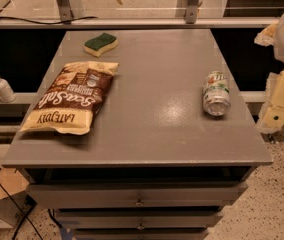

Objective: Move 7up can near brown chip bag

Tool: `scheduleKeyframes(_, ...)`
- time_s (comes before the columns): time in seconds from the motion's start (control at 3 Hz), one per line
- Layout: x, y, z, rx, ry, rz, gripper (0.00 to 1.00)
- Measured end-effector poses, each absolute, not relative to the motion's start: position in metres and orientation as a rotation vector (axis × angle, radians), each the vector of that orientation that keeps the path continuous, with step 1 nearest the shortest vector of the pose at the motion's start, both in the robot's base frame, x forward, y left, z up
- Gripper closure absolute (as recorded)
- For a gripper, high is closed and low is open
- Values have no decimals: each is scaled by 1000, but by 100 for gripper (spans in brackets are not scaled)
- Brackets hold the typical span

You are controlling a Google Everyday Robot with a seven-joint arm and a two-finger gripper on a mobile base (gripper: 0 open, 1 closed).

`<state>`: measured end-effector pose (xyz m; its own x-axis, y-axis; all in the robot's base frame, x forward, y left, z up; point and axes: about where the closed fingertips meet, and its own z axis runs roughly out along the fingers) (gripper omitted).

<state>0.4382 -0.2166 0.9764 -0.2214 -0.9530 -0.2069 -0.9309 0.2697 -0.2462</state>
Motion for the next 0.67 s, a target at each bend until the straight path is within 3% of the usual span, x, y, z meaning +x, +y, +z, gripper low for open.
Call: scheduleKeyframes(0.67,440,-221,975,-1663,2224,-77,0)
